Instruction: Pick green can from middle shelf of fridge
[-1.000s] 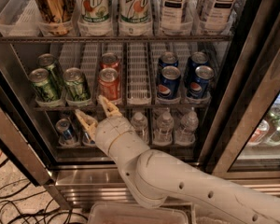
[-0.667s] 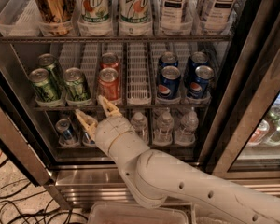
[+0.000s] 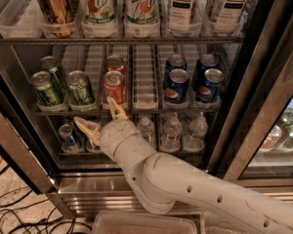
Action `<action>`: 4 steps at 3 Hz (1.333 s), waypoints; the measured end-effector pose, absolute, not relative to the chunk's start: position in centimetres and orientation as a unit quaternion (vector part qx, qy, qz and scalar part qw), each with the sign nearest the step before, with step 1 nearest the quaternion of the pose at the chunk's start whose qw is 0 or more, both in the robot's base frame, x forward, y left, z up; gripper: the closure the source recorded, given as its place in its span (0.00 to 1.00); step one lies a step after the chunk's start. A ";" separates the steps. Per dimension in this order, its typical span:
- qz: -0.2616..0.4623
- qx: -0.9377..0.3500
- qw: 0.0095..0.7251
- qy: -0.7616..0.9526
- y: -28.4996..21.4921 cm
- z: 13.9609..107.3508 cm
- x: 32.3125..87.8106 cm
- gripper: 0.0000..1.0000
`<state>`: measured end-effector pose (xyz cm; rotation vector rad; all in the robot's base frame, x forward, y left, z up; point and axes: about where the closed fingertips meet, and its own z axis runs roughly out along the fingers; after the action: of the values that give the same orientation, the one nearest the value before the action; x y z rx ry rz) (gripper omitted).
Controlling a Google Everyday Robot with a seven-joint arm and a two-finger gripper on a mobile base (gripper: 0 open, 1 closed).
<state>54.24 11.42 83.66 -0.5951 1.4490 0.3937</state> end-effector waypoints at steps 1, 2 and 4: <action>0.176 -0.281 0.688 0.645 11.8 83.8 55.4 0.30; 0.181 -0.298 0.689 0.636 12.5 84.2 56.8 0.30; 0.195 -0.332 0.691 0.612 14.8 85.3 59.6 0.27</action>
Offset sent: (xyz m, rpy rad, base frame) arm 0.0446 0.0194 0.0100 -0.0514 -0.0429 0.0942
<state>59.60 14.78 85.27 -0.7427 1.3679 0.4369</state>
